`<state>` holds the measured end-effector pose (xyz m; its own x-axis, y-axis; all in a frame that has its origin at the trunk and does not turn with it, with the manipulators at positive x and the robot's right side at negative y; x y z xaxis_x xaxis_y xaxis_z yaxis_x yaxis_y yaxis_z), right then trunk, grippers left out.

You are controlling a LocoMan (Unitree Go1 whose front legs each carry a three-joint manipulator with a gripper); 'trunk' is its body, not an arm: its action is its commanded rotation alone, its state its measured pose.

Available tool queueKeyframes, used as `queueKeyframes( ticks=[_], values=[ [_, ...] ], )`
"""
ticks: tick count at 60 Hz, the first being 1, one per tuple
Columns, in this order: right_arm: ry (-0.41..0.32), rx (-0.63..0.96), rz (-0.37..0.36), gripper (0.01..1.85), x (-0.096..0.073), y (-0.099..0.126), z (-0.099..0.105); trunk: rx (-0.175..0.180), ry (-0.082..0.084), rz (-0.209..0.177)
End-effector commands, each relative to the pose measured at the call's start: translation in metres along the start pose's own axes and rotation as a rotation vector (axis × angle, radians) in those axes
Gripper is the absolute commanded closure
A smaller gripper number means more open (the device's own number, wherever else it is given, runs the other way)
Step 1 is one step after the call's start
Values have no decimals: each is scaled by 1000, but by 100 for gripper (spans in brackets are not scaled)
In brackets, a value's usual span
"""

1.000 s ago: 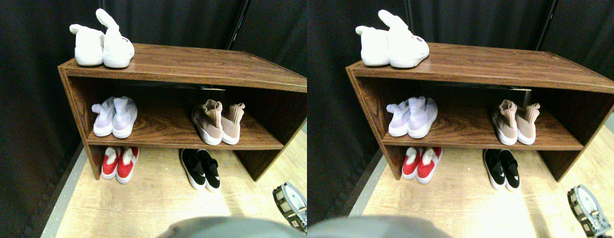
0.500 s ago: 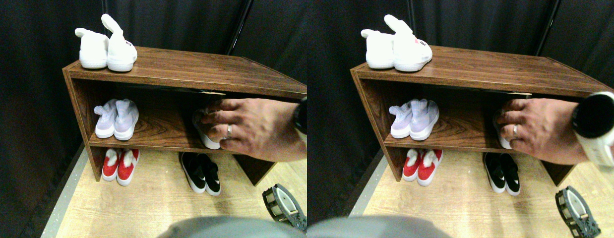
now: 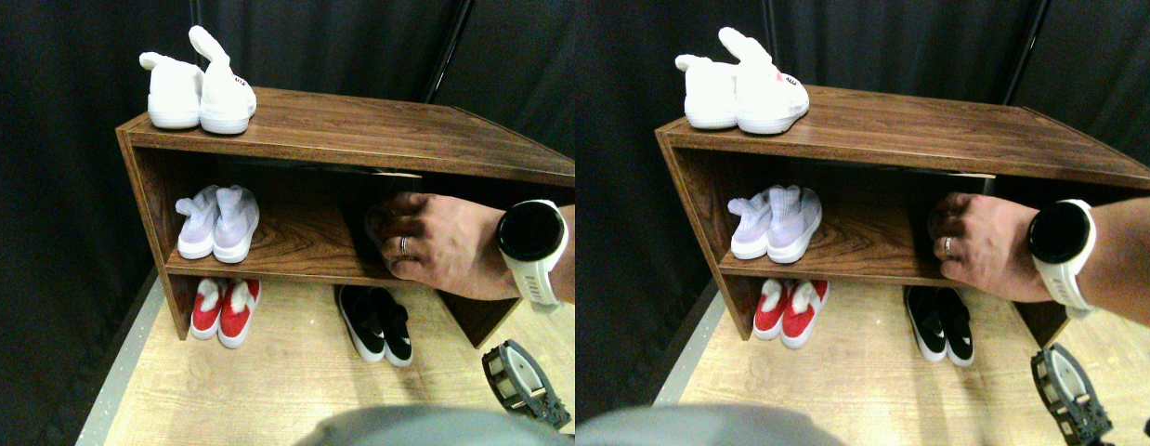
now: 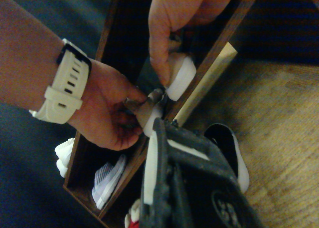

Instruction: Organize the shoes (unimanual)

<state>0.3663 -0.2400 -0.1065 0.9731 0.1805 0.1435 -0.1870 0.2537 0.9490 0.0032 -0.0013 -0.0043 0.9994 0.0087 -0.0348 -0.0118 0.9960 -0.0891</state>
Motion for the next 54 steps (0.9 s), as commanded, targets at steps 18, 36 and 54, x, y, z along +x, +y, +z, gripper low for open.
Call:
queueKeyframes(
  ticks=[18, 36, 54],
  values=[
    [-27, -4, 20, 180, 5, 6, -5, -12, -16, 4],
    [-19, -1, 29, 180, 7, 4, -4, -9, -15, 0],
    [-32, -6, 25, 180, 8, 5, -4, -10, -13, -6]
  ],
)
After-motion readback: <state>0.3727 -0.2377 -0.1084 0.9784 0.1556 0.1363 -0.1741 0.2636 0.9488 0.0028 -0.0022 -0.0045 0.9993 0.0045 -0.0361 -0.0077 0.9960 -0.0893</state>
